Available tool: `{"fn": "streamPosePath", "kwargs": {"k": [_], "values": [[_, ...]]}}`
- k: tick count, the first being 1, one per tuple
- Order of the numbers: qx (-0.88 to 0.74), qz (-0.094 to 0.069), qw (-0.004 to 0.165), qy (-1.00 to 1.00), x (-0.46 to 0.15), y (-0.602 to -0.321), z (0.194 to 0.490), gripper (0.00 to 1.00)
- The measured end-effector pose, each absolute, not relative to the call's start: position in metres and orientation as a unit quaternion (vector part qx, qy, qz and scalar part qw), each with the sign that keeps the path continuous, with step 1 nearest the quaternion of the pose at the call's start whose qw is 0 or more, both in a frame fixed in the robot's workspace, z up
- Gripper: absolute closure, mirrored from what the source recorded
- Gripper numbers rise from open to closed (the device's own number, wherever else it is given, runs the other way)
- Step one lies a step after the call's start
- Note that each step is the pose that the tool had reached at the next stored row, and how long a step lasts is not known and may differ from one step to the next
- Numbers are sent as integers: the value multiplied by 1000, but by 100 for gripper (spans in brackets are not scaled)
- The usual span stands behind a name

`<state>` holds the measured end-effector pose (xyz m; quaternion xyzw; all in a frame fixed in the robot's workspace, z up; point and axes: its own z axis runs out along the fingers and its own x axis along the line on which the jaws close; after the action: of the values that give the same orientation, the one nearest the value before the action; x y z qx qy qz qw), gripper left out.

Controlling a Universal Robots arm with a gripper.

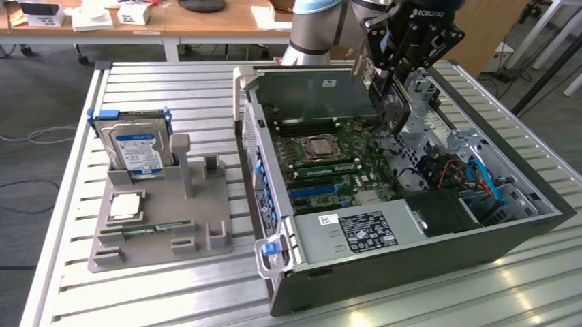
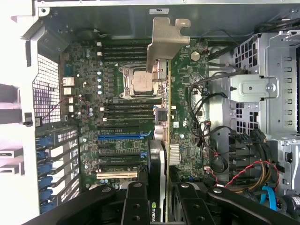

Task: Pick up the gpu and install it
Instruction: 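Insert the gpu into the slot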

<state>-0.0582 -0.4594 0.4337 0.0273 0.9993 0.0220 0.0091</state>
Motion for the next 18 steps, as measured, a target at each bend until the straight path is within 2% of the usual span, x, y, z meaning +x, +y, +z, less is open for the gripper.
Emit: {"fn": "streamPosePath", "kwargs": {"k": [7,18], "values": [[21,22,9,999,-58,-459,433,73],[-74,23,7,997,-58,-459,433,73]]}}
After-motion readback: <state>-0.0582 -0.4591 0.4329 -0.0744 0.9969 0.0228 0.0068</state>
